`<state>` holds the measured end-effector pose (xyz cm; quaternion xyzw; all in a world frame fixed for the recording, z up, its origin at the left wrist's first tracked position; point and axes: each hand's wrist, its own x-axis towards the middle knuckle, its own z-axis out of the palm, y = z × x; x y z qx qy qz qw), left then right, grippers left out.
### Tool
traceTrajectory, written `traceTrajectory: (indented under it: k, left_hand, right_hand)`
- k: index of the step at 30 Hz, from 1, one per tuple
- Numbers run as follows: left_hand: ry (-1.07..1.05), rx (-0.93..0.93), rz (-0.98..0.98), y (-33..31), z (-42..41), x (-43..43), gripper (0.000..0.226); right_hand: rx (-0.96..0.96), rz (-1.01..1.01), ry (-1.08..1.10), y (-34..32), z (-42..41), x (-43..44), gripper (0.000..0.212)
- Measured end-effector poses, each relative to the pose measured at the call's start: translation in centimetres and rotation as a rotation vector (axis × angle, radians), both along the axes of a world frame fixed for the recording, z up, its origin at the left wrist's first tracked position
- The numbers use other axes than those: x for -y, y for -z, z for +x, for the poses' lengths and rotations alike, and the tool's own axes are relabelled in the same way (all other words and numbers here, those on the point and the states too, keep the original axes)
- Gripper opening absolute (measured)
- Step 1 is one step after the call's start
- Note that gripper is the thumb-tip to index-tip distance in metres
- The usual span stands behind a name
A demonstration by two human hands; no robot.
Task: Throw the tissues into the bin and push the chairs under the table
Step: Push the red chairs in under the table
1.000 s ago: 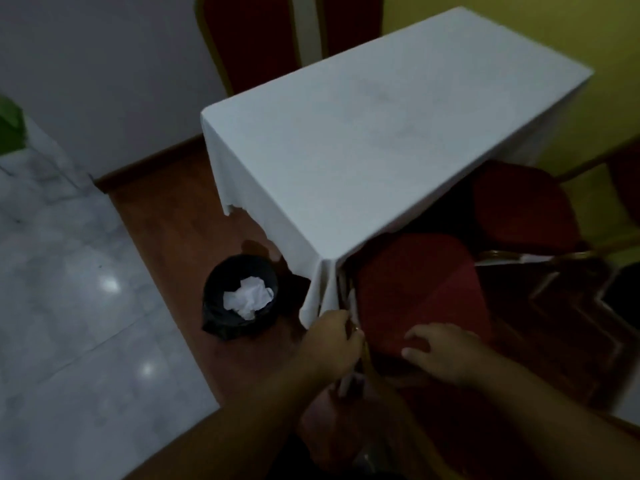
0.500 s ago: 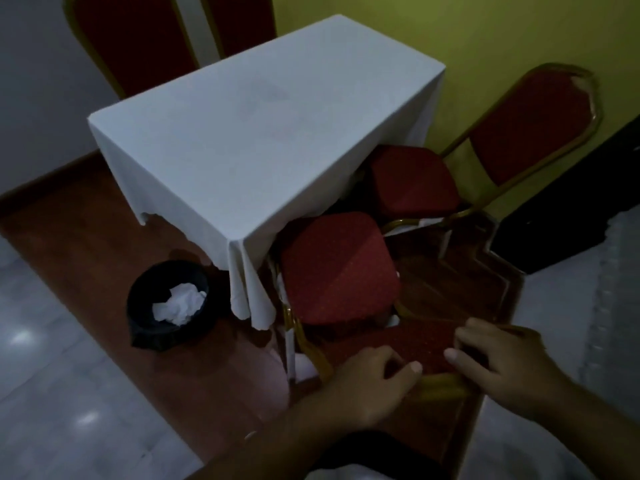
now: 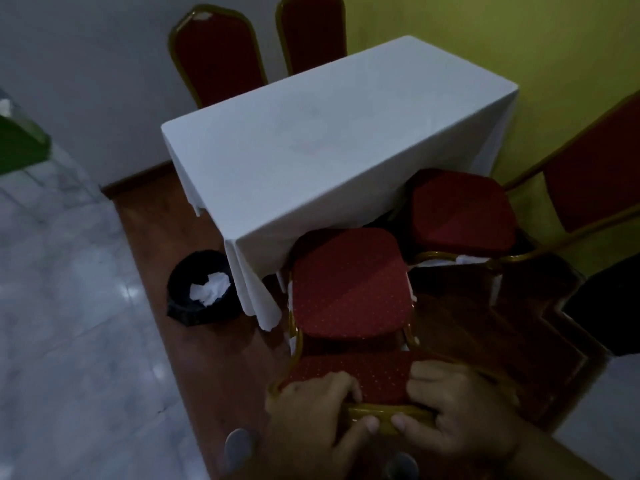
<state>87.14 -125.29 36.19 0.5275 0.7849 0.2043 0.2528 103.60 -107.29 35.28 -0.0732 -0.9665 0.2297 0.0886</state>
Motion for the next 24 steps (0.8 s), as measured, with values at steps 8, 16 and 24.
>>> traceTrajectory:
  k: [8, 16, 24]
  left_hand:
    - [-0.21, -0.069, 0.02, -0.1, 5.5, -6.9, 0.032]
    - [-0.291, 0.013, 0.125, 0.4, 7.4, -14.4, 0.038]
    - [-0.309, 0.132, 0.105, -0.5, 7.1, -19.1, 0.042]
  right_hand:
    - [-0.025, -0.013, -0.202, -0.2, 1.0, -9.6, 0.041]
    - [0.071, 0.12, 0.137, -0.8, 2.4, -17.4, 0.053]
    - [0.095, 0.027, 0.047, -0.5, 2.1, -24.0, 0.055]
